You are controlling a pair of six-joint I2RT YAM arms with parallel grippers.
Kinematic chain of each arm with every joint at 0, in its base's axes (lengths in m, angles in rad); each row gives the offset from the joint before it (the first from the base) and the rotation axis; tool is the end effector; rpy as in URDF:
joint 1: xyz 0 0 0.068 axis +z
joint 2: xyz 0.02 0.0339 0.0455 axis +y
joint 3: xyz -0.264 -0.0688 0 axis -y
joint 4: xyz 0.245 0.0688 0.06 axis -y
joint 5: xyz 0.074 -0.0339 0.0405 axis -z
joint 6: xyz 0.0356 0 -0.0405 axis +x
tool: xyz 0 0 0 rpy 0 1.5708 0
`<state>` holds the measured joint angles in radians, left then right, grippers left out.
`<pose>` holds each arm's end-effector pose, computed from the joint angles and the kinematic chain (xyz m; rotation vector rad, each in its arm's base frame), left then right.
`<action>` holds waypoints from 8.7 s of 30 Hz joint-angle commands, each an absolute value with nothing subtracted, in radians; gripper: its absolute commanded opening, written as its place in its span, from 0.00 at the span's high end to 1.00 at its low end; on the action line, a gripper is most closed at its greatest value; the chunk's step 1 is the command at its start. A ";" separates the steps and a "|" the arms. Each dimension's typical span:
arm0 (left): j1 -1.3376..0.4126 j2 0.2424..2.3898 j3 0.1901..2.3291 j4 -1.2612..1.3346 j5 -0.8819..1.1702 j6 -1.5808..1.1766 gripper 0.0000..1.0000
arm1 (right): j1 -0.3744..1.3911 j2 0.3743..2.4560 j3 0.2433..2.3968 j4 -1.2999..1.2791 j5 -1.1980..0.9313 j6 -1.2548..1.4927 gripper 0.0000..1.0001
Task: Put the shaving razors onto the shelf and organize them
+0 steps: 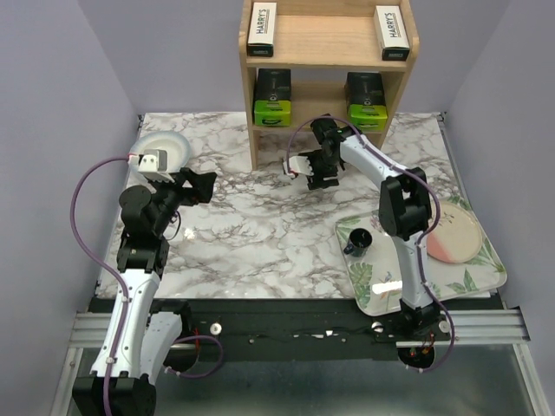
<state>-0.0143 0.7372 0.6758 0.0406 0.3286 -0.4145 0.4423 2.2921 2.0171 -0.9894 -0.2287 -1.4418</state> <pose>0.1803 -0.0141 0.3336 -0.0635 1.6211 -0.5931 0.4296 0.2124 0.1994 -2.2641 1.5858 0.0741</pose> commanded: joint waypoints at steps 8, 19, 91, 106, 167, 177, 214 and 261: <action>-0.009 0.666 0.637 0.084 0.345 -0.449 0.08 | 0.499 2.180 1.801 -0.693 -0.061 -1.462 0.22; 0.017 0.597 0.584 0.064 0.348 -0.457 0.07 | 0.499 2.295 1.899 -0.772 0.044 -1.617 0.21; 0.083 0.526 0.483 0.161 0.360 -0.541 0.05 | 0.607 2.421 2.008 -0.864 0.744 -1.747 0.21; 0.086 0.514 0.497 0.109 0.359 -0.525 0.04 | 0.627 2.479 2.026 -0.660 0.638 -1.879 0.19; 0.156 0.620 0.552 0.048 0.383 -0.543 0.04 | 0.753 2.244 1.879 -1.326 -0.145 -1.508 0.21; 0.156 0.620 0.561 0.002 0.388 -0.496 0.04 | 0.953 2.252 2.026 -1.292 -0.345 -1.243 0.22; 0.199 0.907 0.689 -0.213 0.310 -0.537 0.01 | 0.971 2.293 1.965 -0.770 0.153 0.261 0.02; -0.101 1.123 0.705 0.186 1.053 -0.021 0.01 | 0.542 2.077 1.753 -0.675 -1.451 0.009 0.43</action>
